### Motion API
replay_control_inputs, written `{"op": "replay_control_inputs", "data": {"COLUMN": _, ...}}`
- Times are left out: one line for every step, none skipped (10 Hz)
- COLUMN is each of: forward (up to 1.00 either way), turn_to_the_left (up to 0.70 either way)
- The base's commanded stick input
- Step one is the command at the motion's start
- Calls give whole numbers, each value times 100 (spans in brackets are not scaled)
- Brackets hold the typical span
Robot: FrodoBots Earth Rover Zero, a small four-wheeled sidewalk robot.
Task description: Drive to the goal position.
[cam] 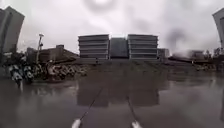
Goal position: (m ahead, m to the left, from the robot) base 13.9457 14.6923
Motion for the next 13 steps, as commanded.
{"op": "replay_control_inputs", "data": {"forward": 70, "turn_to_the_left": -8}}
{"op": "replay_control_inputs", "data": {"forward": 70, "turn_to_the_left": -17}}
{"op": "replay_control_inputs", "data": {"forward": 70, "turn_to_the_left": -27}}
{"op": "replay_control_inputs", "data": {"forward": 70, "turn_to_the_left": -5}}
{"op": "replay_control_inputs", "data": {"forward": 70, "turn_to_the_left": -3}}
{"op": "replay_control_inputs", "data": {"forward": 70, "turn_to_the_left": -6}}
{"op": "replay_control_inputs", "data": {"forward": 70, "turn_to_the_left": -9}}
{"op": "replay_control_inputs", "data": {"forward": 70, "turn_to_the_left": -13}}
{"op": "replay_control_inputs", "data": {"forward": 70, "turn_to_the_left": 0}}
{"op": "replay_control_inputs", "data": {"forward": 70, "turn_to_the_left": 0}}
{"op": "replay_control_inputs", "data": {"forward": 70, "turn_to_the_left": 0}}
{"op": "replay_control_inputs", "data": {"forward": 70, "turn_to_the_left": 0}}
{"op": "replay_control_inputs", "data": {"forward": 70, "turn_to_the_left": 0}}
